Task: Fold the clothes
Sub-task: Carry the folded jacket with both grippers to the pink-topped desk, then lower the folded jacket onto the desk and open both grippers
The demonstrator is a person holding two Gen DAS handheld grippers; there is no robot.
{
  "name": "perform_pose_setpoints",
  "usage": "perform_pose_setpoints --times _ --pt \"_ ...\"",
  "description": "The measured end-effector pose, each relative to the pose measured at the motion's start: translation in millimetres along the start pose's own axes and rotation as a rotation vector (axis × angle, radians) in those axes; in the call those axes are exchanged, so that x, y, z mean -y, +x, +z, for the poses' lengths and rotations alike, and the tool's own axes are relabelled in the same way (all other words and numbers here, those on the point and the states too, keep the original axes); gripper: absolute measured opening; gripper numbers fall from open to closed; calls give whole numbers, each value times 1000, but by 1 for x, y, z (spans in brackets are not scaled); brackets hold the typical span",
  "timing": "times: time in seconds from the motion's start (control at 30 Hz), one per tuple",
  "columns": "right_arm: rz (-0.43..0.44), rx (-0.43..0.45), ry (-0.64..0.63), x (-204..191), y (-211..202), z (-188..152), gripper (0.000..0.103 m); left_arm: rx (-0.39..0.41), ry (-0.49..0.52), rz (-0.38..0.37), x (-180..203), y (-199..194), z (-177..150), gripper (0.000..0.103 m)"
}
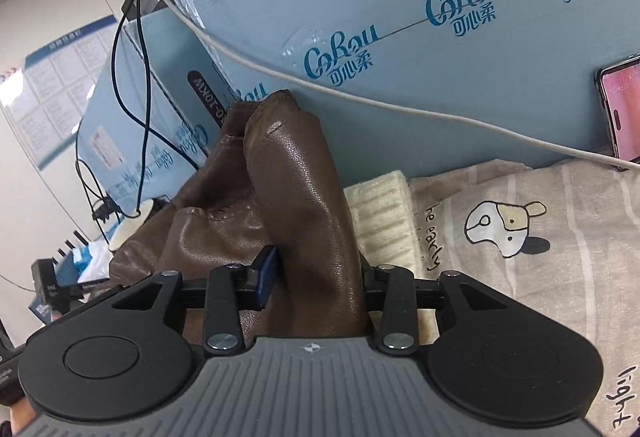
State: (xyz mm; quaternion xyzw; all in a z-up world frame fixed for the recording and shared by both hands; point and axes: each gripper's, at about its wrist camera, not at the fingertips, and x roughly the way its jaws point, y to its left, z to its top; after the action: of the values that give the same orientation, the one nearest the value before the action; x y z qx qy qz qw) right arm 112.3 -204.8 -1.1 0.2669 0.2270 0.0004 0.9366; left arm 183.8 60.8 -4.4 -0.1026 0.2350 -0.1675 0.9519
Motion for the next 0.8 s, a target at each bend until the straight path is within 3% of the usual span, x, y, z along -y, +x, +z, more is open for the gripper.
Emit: perform_pose_setpoints --times 0.13,0.4,0.63,0.8 --pt "19 -4 -31 0 -2 1 44 50 -23 24 -2 -10 -2 78" --pt "24 43 -142 -13 -24 -9 81 109 -23 52 6 -42 4 100" --pt "53 69 -158 -13 -62 -7 92 187 -76 86 15 -96 -4 103" --pt "61 31 -184 -10 -89 -11 97 199 -40 90 35 -128 -24 103"
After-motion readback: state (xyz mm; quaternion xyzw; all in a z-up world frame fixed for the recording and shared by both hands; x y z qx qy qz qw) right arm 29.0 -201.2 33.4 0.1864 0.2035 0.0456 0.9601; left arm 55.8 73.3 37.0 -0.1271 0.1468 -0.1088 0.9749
